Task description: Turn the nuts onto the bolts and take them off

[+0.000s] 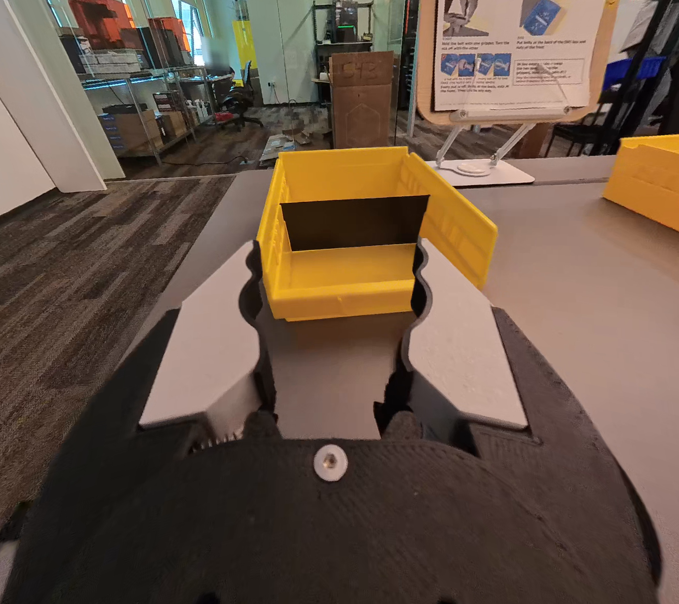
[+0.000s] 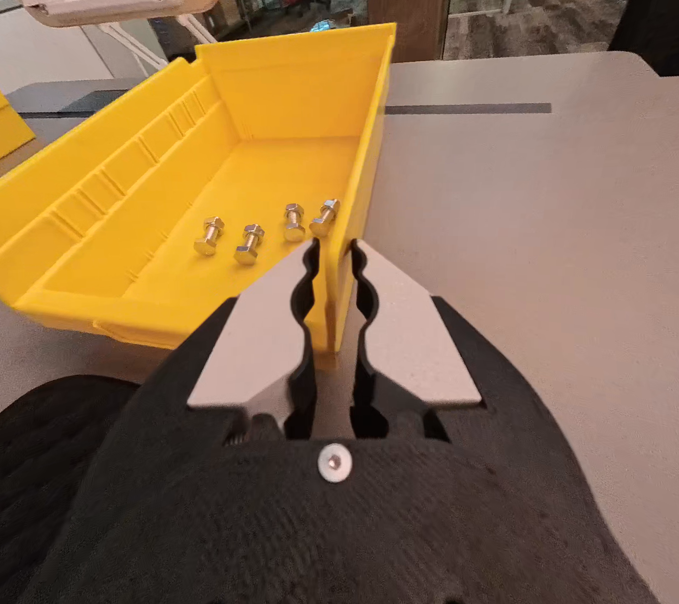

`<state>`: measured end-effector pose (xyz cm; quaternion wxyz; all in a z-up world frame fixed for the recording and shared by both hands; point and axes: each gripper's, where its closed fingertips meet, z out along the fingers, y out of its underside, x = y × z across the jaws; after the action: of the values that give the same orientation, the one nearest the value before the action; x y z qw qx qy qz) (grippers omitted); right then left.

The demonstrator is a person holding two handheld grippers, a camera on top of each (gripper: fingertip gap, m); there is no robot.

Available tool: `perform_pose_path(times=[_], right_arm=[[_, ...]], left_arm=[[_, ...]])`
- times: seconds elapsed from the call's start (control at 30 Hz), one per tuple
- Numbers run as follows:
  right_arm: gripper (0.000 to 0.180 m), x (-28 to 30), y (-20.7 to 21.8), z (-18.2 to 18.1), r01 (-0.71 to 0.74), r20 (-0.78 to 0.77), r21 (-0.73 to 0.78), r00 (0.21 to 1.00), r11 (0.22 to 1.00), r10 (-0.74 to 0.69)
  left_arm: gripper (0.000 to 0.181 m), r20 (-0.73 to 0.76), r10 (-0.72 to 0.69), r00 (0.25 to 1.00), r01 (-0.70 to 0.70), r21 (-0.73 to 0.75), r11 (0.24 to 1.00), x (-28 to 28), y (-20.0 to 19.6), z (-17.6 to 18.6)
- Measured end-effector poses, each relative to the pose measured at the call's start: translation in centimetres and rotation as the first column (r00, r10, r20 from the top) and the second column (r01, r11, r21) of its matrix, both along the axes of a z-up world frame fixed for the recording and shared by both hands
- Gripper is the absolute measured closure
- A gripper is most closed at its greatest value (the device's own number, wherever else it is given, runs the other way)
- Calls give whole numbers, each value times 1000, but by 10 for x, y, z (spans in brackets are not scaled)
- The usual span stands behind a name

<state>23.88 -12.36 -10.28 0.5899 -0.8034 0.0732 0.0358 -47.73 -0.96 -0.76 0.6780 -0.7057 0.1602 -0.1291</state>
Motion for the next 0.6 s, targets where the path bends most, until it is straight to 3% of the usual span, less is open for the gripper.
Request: perform_pose_path(times=[0.03, 0.17, 0.33, 0.6], right_arm=[[174, 5, -3, -1, 22, 14, -10, 1000, 1000, -22], [176, 6, -7, 0, 60, 66, -17, 996, 998, -59], [177, 6, -7, -1, 97, 107, -41, 990, 994, -93], [177, 1, -12, -1, 125, 94, -43, 988, 991, -120]], left_arm=[[101, 6, -4, 1000, 4, 15, 1000, -1, -8, 3], [107, -47, 9, 999, -5, 84, 996, -7, -43, 9], [110, -68, 18, 998, -16, 29, 999, -24, -65, -5], [104, 119, 15, 993, -6, -77, 997, -41, -40, -27]])
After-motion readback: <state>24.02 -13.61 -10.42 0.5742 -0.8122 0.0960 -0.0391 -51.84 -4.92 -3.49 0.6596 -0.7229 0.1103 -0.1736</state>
